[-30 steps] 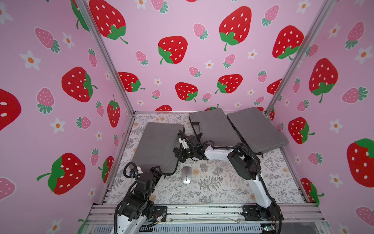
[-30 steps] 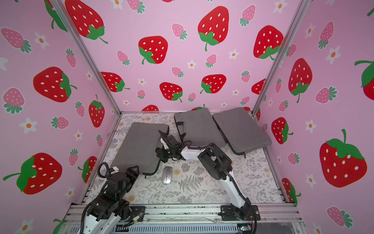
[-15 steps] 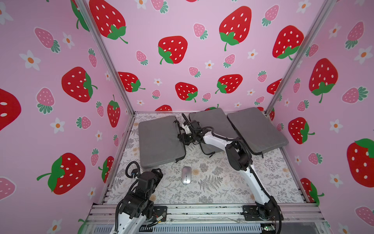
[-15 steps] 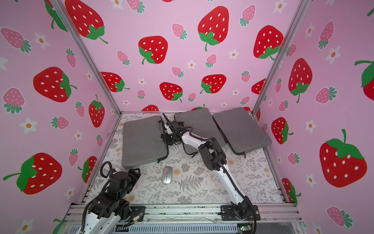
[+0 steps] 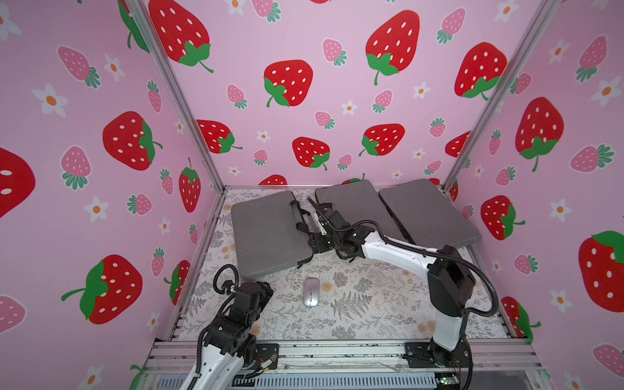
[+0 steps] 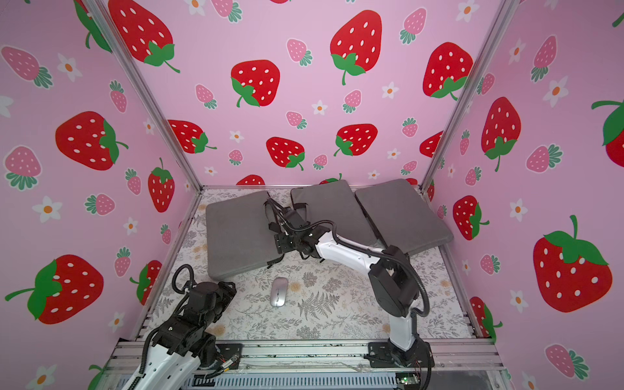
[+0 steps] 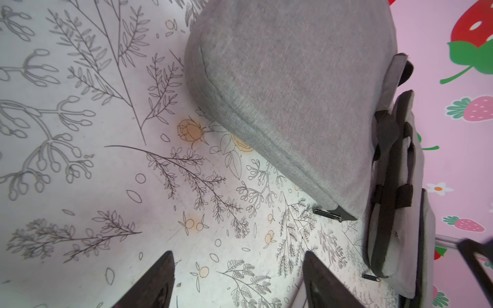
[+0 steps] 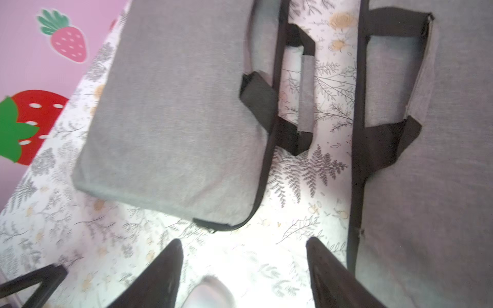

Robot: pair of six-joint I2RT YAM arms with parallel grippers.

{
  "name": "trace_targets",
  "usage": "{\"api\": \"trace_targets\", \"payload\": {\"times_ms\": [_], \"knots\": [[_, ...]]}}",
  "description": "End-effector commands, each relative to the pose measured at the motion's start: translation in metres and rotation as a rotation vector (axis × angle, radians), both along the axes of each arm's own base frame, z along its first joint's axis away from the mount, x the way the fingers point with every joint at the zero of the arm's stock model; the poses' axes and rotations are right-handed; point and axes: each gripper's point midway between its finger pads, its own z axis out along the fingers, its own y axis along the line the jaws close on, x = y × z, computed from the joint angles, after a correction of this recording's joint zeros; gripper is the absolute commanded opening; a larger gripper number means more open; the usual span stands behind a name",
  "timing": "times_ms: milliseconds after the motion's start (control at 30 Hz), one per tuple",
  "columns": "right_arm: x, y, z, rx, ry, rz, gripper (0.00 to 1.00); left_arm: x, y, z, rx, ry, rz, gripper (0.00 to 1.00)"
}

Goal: Put the mouse into the laptop bag
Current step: Adjust the zippered laptop bag at the center of the board, then zip the zipper on the zippered laptop bag.

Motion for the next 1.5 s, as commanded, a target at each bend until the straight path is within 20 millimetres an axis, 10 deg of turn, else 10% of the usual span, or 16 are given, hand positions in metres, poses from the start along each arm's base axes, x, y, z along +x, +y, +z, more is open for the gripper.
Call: {"api": "trace_targets", "payload": {"times_ms": [0,267,1000,1233,1467], "knots": [[-0.015,0.0,-0.038,-0.046,0.0,-0.071,0.72,0.008,0.002,0.013,0.01,-0.035,0.008,0.76],[-0.048,0.033,-0.081,-0.126,0.011,-0.074,0.71,0.004,0.002,0.007,-0.015,-0.005,0.002,0.74],[-0.032,0.051,-0.163,-0.28,0.058,-0.158,0.87,-0.002,-0.005,0.002,-0.103,-0.031,-0.009,0.72],[-0.034,0.034,-0.176,-0.285,0.074,-0.179,0.55,-0.003,-0.015,-0.016,-0.191,-0.018,-0.008,0.7],[-0.037,0.034,-0.173,-0.252,0.071,-0.162,0.52,0.004,-0.017,-0.009,-0.205,-0.059,-0.008,0.69]]}}
